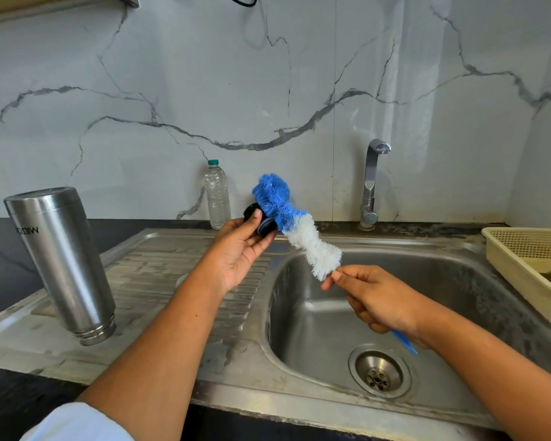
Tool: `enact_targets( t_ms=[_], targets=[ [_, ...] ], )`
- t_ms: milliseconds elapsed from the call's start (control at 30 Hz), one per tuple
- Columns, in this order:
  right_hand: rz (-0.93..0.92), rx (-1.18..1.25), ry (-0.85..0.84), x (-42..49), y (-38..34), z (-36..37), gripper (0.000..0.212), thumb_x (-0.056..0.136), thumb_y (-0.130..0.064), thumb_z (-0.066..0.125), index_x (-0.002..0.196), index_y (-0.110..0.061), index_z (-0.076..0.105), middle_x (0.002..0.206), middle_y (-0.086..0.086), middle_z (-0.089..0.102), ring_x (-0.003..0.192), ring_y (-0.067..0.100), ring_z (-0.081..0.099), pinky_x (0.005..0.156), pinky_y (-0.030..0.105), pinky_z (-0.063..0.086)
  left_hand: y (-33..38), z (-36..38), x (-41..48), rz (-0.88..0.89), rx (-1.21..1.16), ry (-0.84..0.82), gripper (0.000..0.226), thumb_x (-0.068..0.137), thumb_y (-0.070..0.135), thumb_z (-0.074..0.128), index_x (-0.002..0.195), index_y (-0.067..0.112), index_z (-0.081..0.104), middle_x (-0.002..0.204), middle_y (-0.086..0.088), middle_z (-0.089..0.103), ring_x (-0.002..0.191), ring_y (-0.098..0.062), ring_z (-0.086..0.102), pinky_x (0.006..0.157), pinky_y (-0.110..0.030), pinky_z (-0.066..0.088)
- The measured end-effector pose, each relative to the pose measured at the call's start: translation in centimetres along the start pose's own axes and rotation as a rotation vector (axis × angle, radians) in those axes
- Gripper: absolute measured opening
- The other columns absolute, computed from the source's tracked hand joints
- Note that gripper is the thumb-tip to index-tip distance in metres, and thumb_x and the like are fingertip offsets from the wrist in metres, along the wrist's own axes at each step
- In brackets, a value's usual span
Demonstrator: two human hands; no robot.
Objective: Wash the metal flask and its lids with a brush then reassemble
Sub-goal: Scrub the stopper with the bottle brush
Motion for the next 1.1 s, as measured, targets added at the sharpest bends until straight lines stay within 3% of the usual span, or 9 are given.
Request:
enact_targets(
  t_ms=[133, 233, 367, 467, 633, 800, 967, 1100],
  targets=[
    [0.009, -0.019, -0.002, -0.2, 0.2, -0.1, 0.031, 0.108, -0.036, 0.046, 0.104, -0.022, 0.073, 0.060, -0.001, 0.027, 0.049, 0.012, 0.019, 0.045, 0.029, 0.015, 0.3, -0.9, 0.3, 0.017, 0.018, 0.049, 0.056, 0.091, 0.011, 0.073, 0.139, -0.008, 0.052, 0.124, -0.025, 0.070, 0.110, -0.030, 0.073, 0.084, -0.032, 0.063],
    [0.009, -0.013, 0.015, -0.1, 0.2, -0.4, 0.031, 0.108, -0.036, 0.045, 0.104, -0.023, 0.072, 0.059, -0.002, 0.028, 0.049, 0.012, 0.020, 0.044, 0.027, 0.016, 0.2, -0.4, 0.3, -0.006, -0.009, 0.015, 0.040, 0.089, 0.013, 0.073, 0.122, -0.006, 0.061, 0.125, -0.026, 0.069, 0.110, -0.030, 0.073, 0.089, -0.035, 0.062],
    [0.003, 0.002, 0.024, 0.0, 0.3, -0.8, 0.031, 0.109, -0.036, 0.044, 0.103, -0.024, 0.072, 0.059, -0.003, 0.028, 0.050, 0.012, 0.019, 0.043, 0.026, 0.017, 0.2, -0.3, 0.6, -0.021, -0.066, 0.020, 0.024, 0.102, 0.010, 0.060, 0.122, -0.005, 0.060, 0.112, -0.025, 0.074, 0.106, -0.030, 0.075, 0.095, -0.043, 0.060],
    [-0.001, 0.005, 0.019, -0.1, 0.2, -0.9, 0.031, 0.109, -0.036, 0.044, 0.104, -0.024, 0.072, 0.059, -0.004, 0.028, 0.050, 0.011, 0.020, 0.043, 0.025, 0.018, 0.5, -0.3, 0.5, 0.002, -0.046, 0.034, 0.018, 0.101, 0.009, 0.063, 0.114, -0.002, 0.063, 0.103, -0.021, 0.076, 0.100, -0.027, 0.076, 0.096, -0.043, 0.060],
    [-0.013, -0.003, 0.015, -0.2, -0.1, -0.6, 0.031, 0.108, -0.036, 0.045, 0.103, -0.025, 0.073, 0.060, -0.003, 0.029, 0.050, 0.012, 0.020, 0.044, 0.027, 0.018, 0.4, -0.2, 0.2, -0.007, -0.001, 0.044, 0.020, 0.094, 0.017, 0.071, 0.108, 0.003, 0.068, 0.097, -0.014, 0.076, 0.092, -0.021, 0.072, 0.090, -0.033, 0.057],
    [-0.008, -0.014, -0.006, -0.3, -0.2, -0.2, 0.031, 0.108, -0.037, 0.046, 0.102, -0.026, 0.074, 0.059, -0.003, 0.029, 0.050, 0.012, 0.020, 0.045, 0.028, 0.017, 0.6, -0.3, 0.5, 0.033, -0.046, 0.014, 0.027, 0.096, 0.012, 0.067, 0.120, 0.000, 0.062, 0.122, -0.022, 0.072, 0.114, -0.031, 0.071, 0.101, -0.041, 0.057],
    [0.005, 0.006, 0.016, -0.1, -0.1, -0.3, 0.031, 0.108, -0.036, 0.044, 0.102, -0.025, 0.073, 0.058, -0.003, 0.029, 0.049, 0.012, 0.020, 0.043, 0.026, 0.018, 0.0, 1.2, -0.2, 0.025, 0.059, -0.064, 0.039, 0.083, 0.009, 0.072, 0.119, 0.000, 0.062, 0.117, -0.020, 0.074, 0.110, -0.028, 0.073, 0.097, -0.039, 0.059],
    [0.011, -0.008, 0.001, -0.3, -0.1, -0.5, 0.031, 0.108, -0.036, 0.045, 0.103, -0.024, 0.073, 0.058, -0.003, 0.029, 0.049, 0.012, 0.020, 0.043, 0.026, 0.017, 0.9, 0.4, 0.2, 0.079, -0.008, 0.006, 0.037, 0.093, 0.011, 0.069, 0.126, -0.002, 0.060, 0.122, -0.021, 0.072, 0.114, -0.029, 0.072, 0.096, -0.039, 0.059]
  ],
)
Point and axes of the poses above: each hand's wrist, its own x-axis towards the middle knuckle, its own z-axis out of the palm, y = z × x, the point moved 10 cm from there along x, towards the middle knuckle
